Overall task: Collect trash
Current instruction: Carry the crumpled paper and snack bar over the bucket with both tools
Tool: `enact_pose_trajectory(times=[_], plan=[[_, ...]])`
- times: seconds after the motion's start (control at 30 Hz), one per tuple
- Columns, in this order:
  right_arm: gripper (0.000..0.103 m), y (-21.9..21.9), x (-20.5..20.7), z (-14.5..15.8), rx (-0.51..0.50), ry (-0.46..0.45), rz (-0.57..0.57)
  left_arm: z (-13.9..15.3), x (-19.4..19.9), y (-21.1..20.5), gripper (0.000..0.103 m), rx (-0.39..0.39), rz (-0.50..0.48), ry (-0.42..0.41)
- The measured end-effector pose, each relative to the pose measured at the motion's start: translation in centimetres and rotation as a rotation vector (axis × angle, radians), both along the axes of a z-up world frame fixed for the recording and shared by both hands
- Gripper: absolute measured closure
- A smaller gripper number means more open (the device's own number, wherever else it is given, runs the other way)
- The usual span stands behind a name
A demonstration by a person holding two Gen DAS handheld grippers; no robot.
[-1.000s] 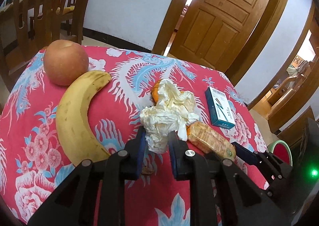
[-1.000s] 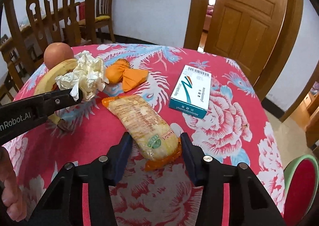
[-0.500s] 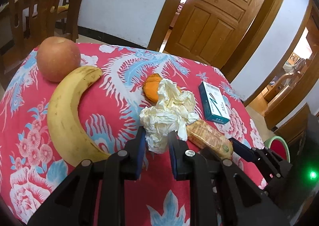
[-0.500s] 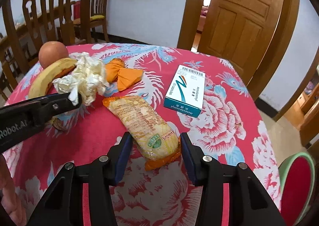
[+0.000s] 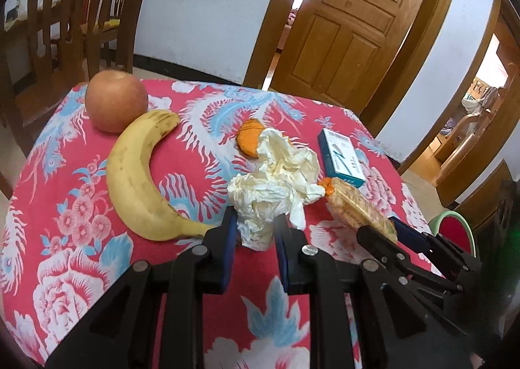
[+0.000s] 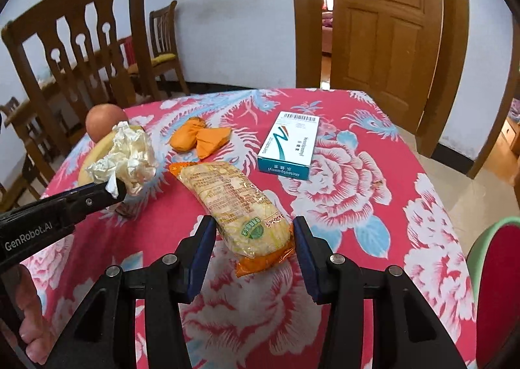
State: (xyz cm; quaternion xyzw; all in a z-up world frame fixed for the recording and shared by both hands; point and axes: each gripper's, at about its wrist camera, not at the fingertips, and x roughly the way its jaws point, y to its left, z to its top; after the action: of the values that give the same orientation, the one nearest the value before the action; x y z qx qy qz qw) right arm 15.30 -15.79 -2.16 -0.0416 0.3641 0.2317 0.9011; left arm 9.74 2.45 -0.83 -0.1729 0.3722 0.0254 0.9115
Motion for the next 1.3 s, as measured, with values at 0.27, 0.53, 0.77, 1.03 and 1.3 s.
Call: enact_pose_trajectory(times=[0.27, 0.53, 0.77, 1.03, 1.3], plan=[[0.053, -2.3, 0.2, 0.4, 0.153, 0.078, -0.030, 1.9, -0.7, -2.0, 0.081, 0.006, -0.035, -0.024], [0.053, -6.0, -0.4, 1.4, 0.250, 0.081, -0.073, 3.4, -0.8, -6.0, 0.081, 0.044, -0.085, -0.031], [0.053, -10.7, -1.1, 2.2, 0.301, 0.066, -0.139, 4.5, -0.5, -10.6, 0.081, 0.076, -0.148, -0.044], [0.053, -17.4, -2.0, 2.5, 0.340, 0.043, -0.273, 5.3, 0.1, -16.3, 0.081, 0.098, -0.238, -0.059], [0.053, -24.4, -2.9, 1.0, 0.383, 0.065, -0.406, 5.2, 0.9, -22.3, 0.081, 0.094, -0.339, -0.062]])
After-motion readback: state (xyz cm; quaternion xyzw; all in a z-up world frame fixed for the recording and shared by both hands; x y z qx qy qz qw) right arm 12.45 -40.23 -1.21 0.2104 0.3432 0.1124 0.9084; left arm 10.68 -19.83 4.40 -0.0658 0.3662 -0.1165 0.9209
